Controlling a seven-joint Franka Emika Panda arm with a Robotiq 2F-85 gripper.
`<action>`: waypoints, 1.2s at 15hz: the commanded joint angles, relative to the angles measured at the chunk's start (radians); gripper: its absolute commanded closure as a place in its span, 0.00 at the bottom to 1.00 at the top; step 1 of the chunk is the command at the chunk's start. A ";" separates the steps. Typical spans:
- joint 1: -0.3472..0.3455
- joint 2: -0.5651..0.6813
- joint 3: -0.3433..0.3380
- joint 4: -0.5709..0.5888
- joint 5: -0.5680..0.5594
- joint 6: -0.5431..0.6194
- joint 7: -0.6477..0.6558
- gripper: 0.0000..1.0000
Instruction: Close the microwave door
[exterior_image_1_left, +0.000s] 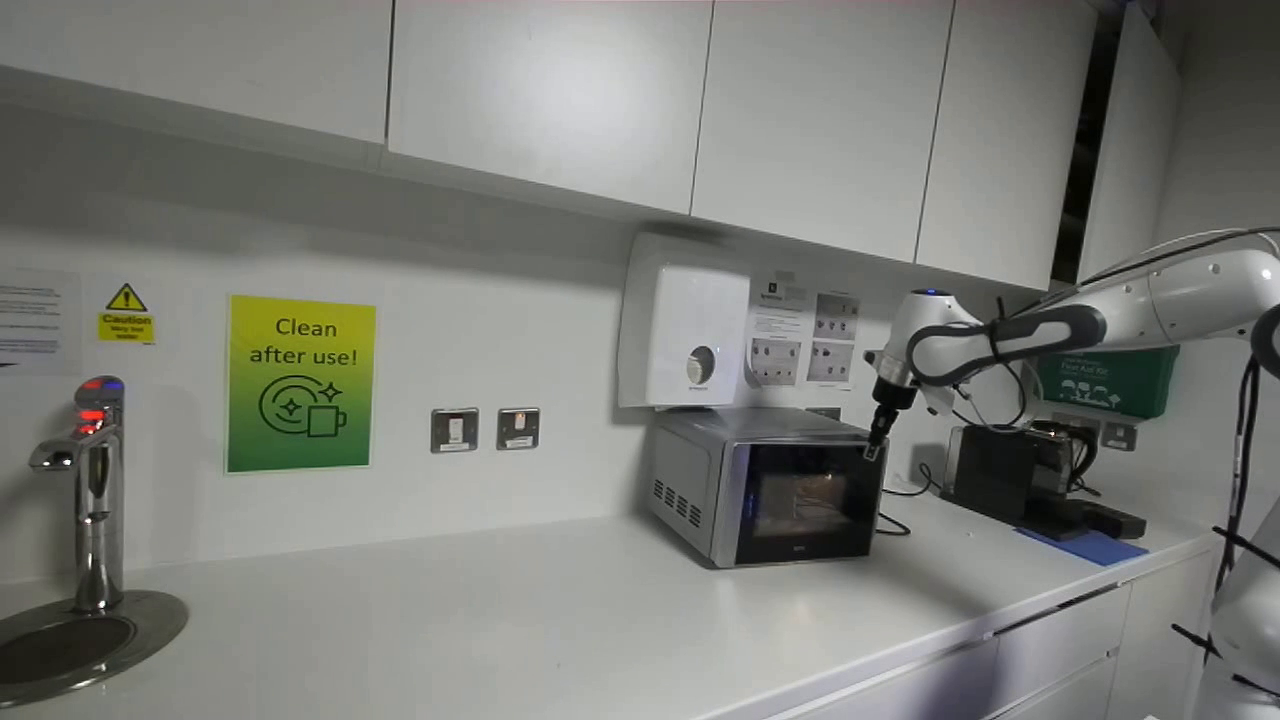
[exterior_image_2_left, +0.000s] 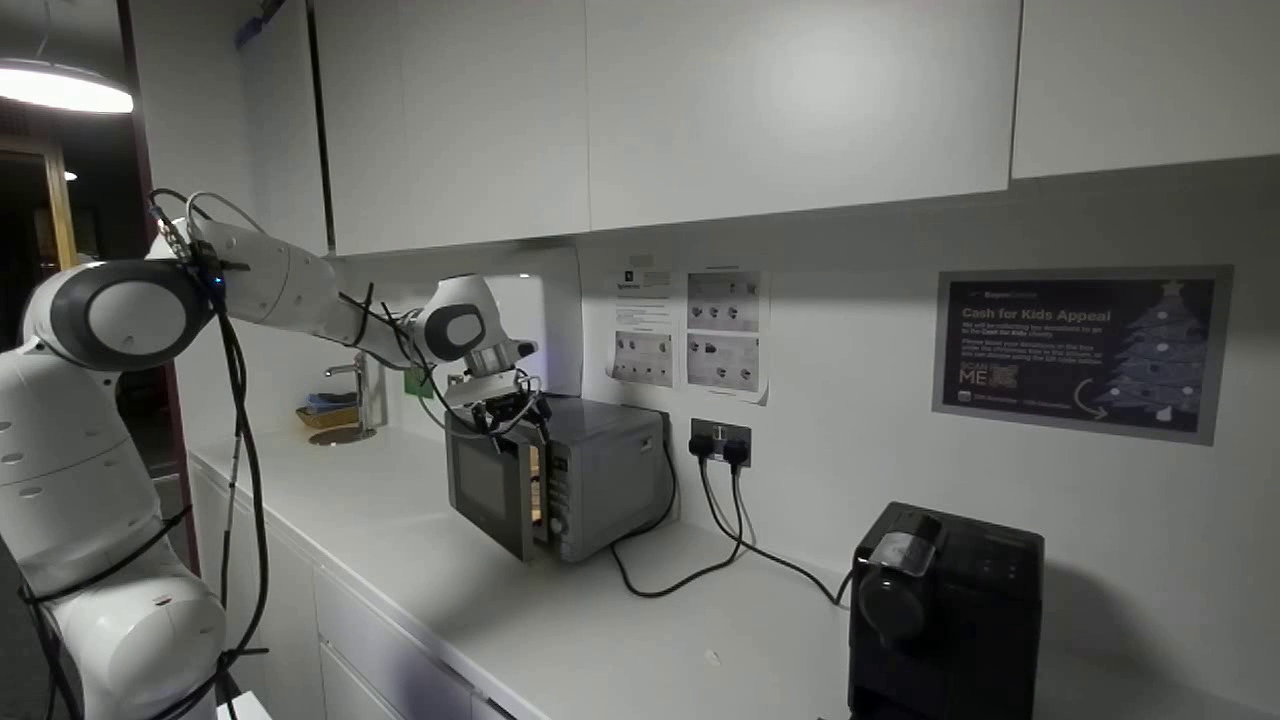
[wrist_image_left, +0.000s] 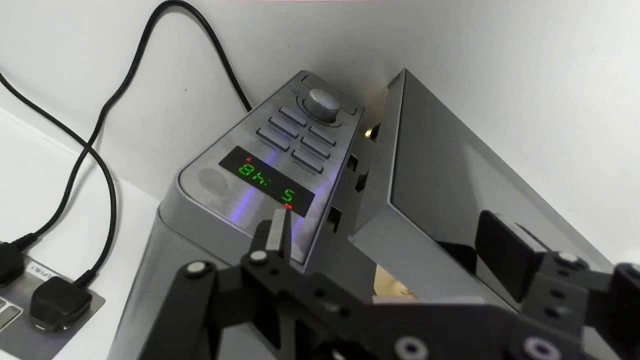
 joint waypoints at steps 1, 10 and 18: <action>-0.023 0.002 0.028 0.020 -0.045 -0.007 0.081 0.00; -0.038 -0.001 0.039 0.027 -0.104 -0.007 0.187 0.00; -0.042 0.001 0.043 0.029 -0.139 0.007 0.246 0.00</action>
